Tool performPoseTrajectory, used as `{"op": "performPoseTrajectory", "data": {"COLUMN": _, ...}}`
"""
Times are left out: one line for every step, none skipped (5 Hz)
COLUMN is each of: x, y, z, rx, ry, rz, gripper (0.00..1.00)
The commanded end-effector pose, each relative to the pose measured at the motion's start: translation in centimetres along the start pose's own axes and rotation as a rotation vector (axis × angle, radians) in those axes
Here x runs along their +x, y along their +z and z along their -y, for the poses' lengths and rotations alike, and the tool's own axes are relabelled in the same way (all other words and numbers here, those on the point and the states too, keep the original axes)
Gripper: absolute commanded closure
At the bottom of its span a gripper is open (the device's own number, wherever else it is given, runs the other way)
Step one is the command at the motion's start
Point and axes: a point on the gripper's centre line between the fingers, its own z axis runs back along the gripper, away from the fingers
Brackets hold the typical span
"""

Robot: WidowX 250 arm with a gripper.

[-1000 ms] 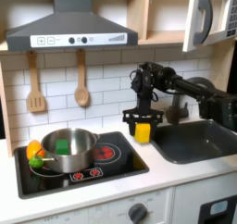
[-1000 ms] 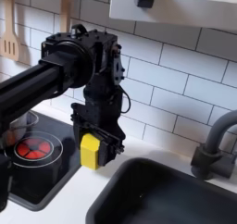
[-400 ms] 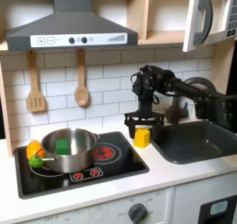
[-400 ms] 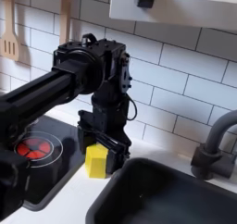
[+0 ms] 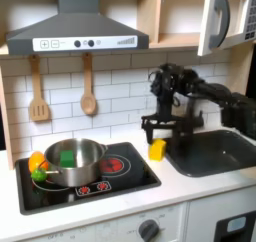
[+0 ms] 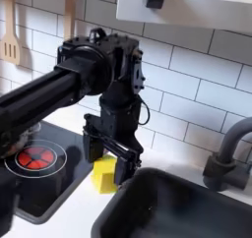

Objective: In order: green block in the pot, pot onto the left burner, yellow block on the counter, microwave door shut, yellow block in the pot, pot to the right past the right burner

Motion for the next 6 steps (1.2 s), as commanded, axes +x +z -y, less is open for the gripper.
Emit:
{"op": "performPoseTrajectory", "data": {"x": -2.2, "y": 2.7, "z": 1.3, "rx": 0.019, "ry": 0.033, "rz": 0.003, "gripper": 0.0}}
{"op": "performPoseTrajectory", "data": {"x": -3.8, "y": 3.9, "z": 2.0, "rx": 0.031, "ry": 0.076, "rz": -0.009, "gripper": 0.0}}
{"op": "performPoseTrajectory", "data": {"x": -5.3, "y": 3.8, "z": 3.1, "rx": 0.014, "ry": 0.108, "rz": -0.051, "gripper": 0.0}}
{"op": "performPoseTrajectory", "data": {"x": -6.6, "y": 2.7, "z": 3.5, "rx": 0.003, "ry": 0.124, "rz": -0.103, "gripper": 0.0}}
{"op": "performPoseTrajectory", "data": {"x": -7.1, "y": 1.8, "z": 3.1, "rx": 0.006, "ry": 0.126, "rz": -0.122, "gripper": 0.0}}
{"op": "performPoseTrajectory", "data": {"x": -6.5, "y": 1.8, "z": 2.1, "rx": 0.016, "ry": 0.123, "rz": -0.105, "gripper": 0.0}}
